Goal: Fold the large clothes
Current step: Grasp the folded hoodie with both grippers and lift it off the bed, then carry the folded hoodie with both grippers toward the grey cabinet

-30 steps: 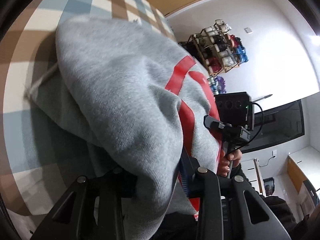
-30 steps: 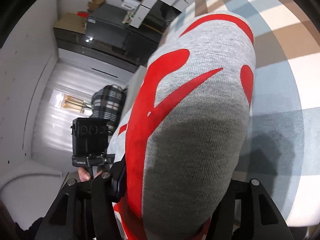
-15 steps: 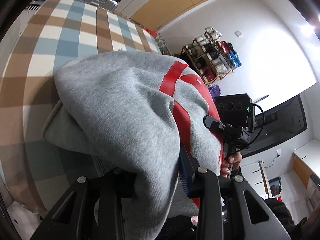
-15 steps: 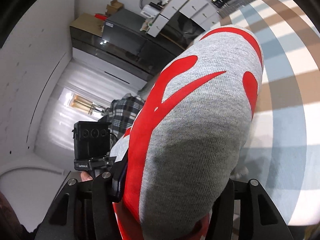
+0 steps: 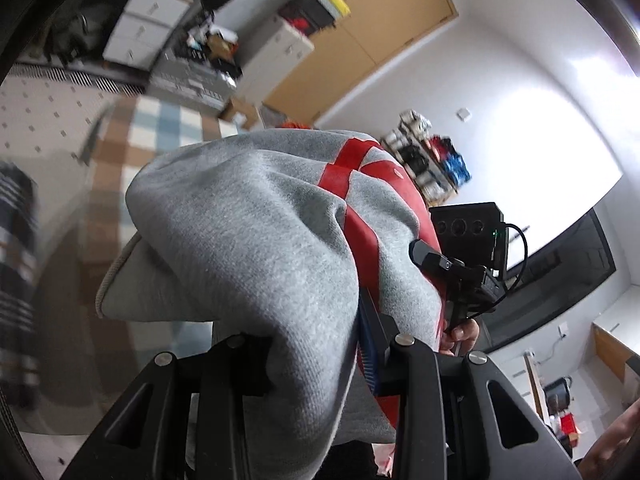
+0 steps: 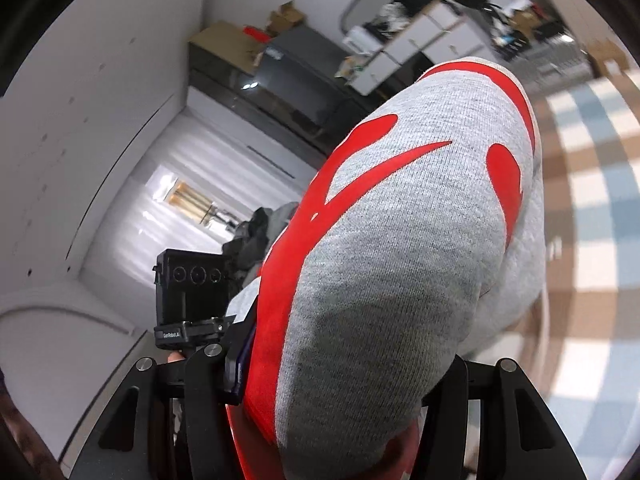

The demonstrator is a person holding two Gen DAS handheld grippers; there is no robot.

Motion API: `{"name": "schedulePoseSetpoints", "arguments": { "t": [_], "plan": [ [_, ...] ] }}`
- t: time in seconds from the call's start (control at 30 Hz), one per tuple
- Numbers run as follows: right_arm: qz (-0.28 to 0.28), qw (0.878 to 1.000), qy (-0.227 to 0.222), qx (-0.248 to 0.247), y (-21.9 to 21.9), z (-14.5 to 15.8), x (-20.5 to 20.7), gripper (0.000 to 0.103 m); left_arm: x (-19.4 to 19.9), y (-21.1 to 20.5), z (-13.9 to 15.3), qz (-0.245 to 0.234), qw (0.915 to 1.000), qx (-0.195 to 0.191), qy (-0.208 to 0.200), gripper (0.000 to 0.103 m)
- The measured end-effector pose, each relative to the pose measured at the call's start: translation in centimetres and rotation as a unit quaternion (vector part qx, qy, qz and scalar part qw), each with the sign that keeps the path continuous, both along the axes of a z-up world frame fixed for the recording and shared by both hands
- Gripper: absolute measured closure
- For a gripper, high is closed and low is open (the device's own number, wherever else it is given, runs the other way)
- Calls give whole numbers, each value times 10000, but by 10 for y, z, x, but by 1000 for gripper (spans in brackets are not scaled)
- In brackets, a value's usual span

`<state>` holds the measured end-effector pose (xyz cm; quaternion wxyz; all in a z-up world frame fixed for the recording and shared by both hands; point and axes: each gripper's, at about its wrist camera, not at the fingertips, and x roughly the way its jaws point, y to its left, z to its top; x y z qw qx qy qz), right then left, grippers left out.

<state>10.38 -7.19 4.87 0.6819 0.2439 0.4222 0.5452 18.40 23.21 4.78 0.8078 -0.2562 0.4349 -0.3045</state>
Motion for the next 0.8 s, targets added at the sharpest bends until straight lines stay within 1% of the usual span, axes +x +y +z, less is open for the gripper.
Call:
{"name": "schedulePoseSetpoints", "arguments": {
  "t": [0.13,0.17,0.27,0.4,0.47,0.5,0.53,0.6,0.63,0.67,0.7,0.73,0.77,0.8],
  "plan": [
    [269,9994,-134,187,46,35,7,48,-8,35,44,374,9987,204,-270,75],
    [354,9989,-163,250,63,46,9,48,-10,47,55,488,9980,243,-334,75],
    [548,9972,-319,390,108,72,11,48,-18,76,78,819,9943,460,-498,75],
    [796,9940,-526,531,175,98,14,48,-22,117,95,1291,9883,595,-550,75],
    [899,9916,-628,685,205,103,15,48,-23,137,103,1394,9852,776,-622,75],
    [938,9903,-655,786,219,101,15,48,-22,141,102,1469,9838,801,-639,75],
    [961,9896,-619,874,225,96,15,48,-22,150,98,1560,9825,837,-586,75],
    [1048,9881,-297,1084,251,69,16,48,-18,157,80,1648,9784,1169,-436,75],
    [1058,9881,-160,1107,261,52,15,48,-16,164,63,1741,9763,1262,-243,75],
    [1079,9879,70,1115,274,28,13,48,-11,170,43,1778,9742,1391,-9,75],
    [1132,9870,284,1102,282,6,10,47,-11,177,30,1800,9711,1555,176,75],
    [1206,9862,510,1018,295,-23,5,47,-8,185,4,1810,9665,1755,488,75],
    [1245,9863,691,832,309,-56,-3,48,-5,193,-26,1876,9616,1823,829,75],
    [1288,9861,870,584,317,-85,-11,48,-2,201,-47,1923,9579,1814,1124,75]
  ]
}}
